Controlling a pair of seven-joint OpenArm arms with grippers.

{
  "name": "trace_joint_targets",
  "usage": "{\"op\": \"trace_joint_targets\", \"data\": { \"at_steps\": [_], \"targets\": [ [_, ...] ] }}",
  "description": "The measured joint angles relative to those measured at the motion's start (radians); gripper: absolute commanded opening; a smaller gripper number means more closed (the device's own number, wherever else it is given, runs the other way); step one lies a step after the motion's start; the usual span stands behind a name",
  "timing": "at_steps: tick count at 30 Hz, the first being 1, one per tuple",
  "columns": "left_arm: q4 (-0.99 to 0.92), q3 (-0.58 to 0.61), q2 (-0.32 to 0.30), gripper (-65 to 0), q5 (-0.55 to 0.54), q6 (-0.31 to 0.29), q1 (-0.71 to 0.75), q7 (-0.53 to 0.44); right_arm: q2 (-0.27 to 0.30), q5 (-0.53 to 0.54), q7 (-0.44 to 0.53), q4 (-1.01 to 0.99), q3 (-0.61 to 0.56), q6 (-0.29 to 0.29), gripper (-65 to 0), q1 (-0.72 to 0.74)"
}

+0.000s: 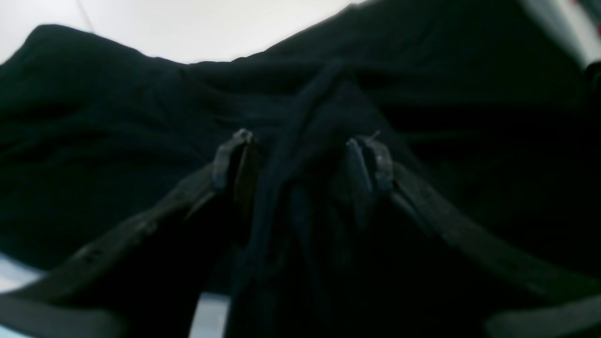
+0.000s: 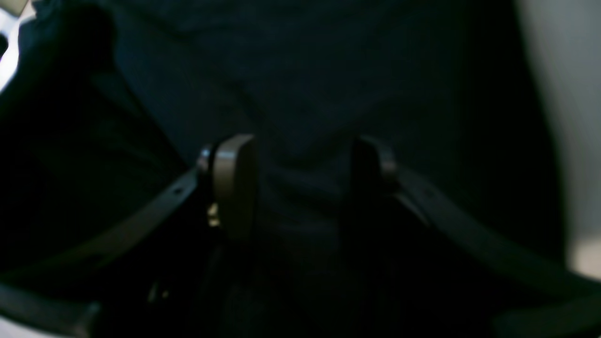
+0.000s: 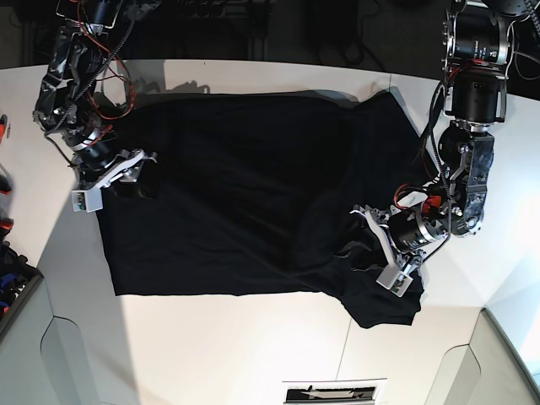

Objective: Layout the t-shirt on the table in an organized manner, then fold the t-shirt properly
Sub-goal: 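Release the shirt with the left gripper and move it to the shoulder edge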

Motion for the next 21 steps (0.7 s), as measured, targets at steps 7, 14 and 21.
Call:
{"op": "trace_joint_targets", "data": {
  "at_steps": [7, 14, 21],
  "targets": [
    [-0.048, 0.057, 0.000, -31.5, 0.040, 0.048, -0.008, -0.038, 0.000, 0.031, 0.012, -0.014, -0.002, 0.000, -33.1, -0.003],
    [-0.056, 0.077, 0.031, -39.1, 0.041, 0.054, -0.008, -0.038, 0.000, 0.036, 0.017, -0.014, -0.002, 0.000, -33.1, -0.003],
    [-0.056, 0.077, 0.026, -65.0, 0.082, 0.093, -0.007, -0.037, 0.000, 0.032, 0.017, -0.014, -0.002, 0.000, -33.1, -0.003]
  ]
}}
